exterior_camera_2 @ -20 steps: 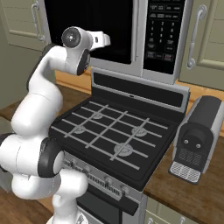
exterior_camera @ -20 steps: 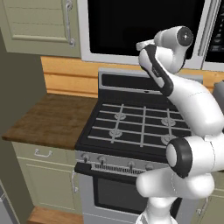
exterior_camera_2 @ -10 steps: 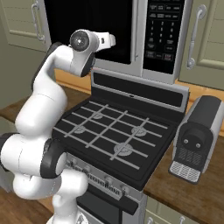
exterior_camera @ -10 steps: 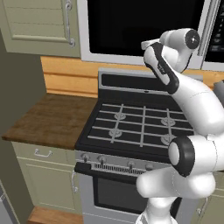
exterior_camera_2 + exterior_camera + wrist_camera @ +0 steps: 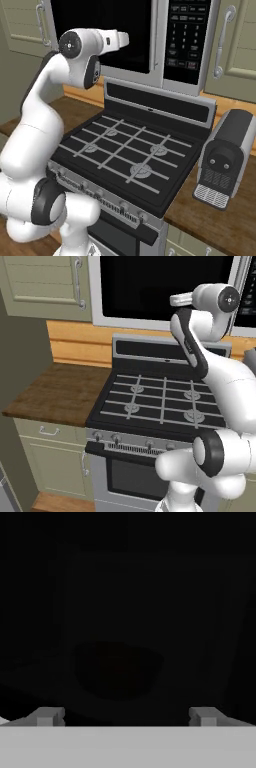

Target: Pick the mushroom from the sink and place it in the bowl. Then pick the bowl and place it in the microwave. Then close the microwave door and press the start button.

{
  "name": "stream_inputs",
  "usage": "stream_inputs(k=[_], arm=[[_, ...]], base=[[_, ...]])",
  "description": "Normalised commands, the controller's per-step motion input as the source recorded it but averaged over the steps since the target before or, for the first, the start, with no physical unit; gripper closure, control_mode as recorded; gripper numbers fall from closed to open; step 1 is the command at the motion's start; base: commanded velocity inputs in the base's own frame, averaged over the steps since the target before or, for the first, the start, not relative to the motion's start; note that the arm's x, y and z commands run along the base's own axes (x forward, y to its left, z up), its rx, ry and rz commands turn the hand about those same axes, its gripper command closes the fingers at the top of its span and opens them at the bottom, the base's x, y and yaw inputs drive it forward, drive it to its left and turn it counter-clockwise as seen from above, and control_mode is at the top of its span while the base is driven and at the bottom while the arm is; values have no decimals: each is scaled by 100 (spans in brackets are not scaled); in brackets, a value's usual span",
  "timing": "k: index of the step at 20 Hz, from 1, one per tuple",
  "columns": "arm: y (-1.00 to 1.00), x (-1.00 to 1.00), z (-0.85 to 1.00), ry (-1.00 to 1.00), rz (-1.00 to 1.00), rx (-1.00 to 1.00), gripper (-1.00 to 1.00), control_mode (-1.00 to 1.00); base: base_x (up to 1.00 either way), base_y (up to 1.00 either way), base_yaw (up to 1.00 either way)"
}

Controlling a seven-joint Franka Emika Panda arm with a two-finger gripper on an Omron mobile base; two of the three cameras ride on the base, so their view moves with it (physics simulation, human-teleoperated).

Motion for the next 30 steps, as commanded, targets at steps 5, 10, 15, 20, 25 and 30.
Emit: stream_inputs(k=[5,10,15,20,25,30], arm=[[-3,-90,-7,0,-14,0,100,-100],[-39,-86,-2,-8,-7,0,100,-100],[-75,-41,0,-2,0,7,100,-100],[-64,-10,0,0,0,5,100,-100],[-43,-23,0,0,-1,1,100,-100],[-28,-9,-10,0,-3,0,100,-100]], base=[[0,0,0],[0,0,0],[0,0,0],[0,0,0],[0,0,0],[0,0,0]])
